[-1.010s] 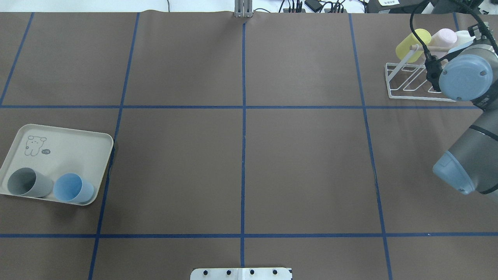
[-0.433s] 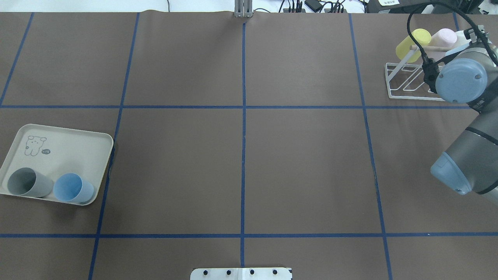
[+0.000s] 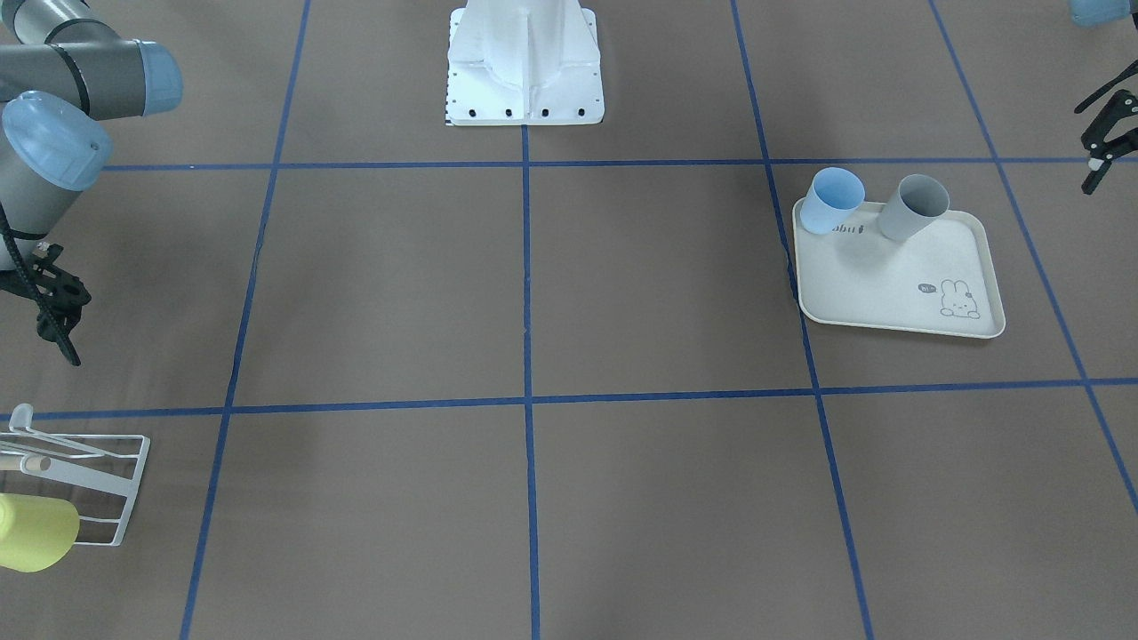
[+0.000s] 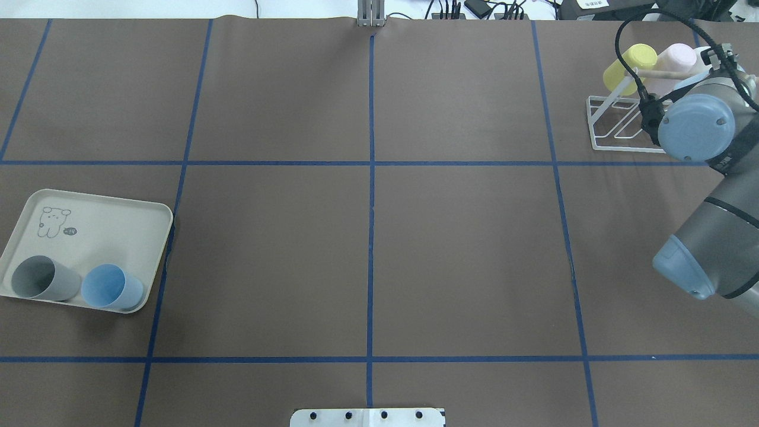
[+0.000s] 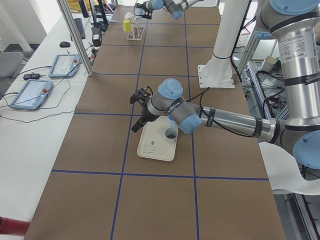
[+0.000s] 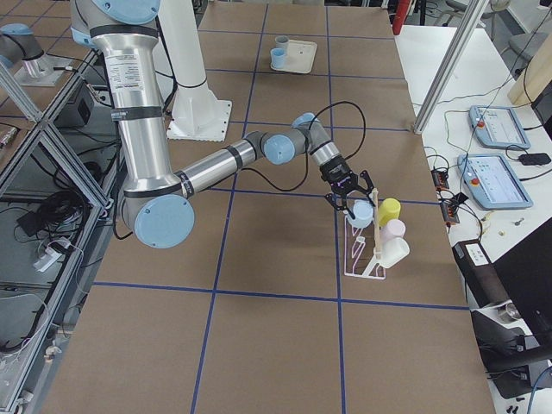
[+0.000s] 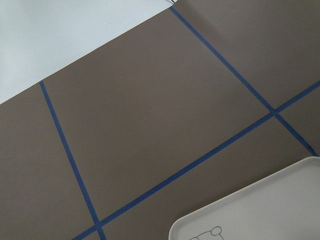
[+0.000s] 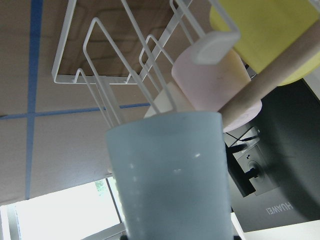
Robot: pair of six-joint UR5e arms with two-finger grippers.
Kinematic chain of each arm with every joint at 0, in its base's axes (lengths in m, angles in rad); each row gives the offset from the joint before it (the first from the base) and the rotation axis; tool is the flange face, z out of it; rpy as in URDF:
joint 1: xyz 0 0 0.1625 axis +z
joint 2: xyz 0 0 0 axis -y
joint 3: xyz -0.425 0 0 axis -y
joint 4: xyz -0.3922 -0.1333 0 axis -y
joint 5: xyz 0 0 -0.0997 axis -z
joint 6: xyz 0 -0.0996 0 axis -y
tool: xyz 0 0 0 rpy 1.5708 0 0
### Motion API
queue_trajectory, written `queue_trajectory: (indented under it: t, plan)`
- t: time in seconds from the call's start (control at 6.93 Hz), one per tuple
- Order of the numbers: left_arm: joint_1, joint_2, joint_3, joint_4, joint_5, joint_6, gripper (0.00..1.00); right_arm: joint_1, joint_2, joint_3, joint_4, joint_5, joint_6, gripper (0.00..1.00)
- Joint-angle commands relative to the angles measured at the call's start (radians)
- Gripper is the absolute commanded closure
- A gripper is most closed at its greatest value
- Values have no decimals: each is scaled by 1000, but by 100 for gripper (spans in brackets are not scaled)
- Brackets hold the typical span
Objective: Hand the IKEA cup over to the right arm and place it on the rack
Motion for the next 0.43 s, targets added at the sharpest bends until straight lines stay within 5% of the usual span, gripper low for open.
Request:
queue_trajectory:
  t: [0.0, 0.29]
  plan:
    - [0, 0, 0, -1, 0, -1, 0, -12, 2, -10, 1, -21, 1, 98]
    - [0, 0, 3, -1, 0, -1, 0, -28, 3, -32, 2, -26, -2, 83]
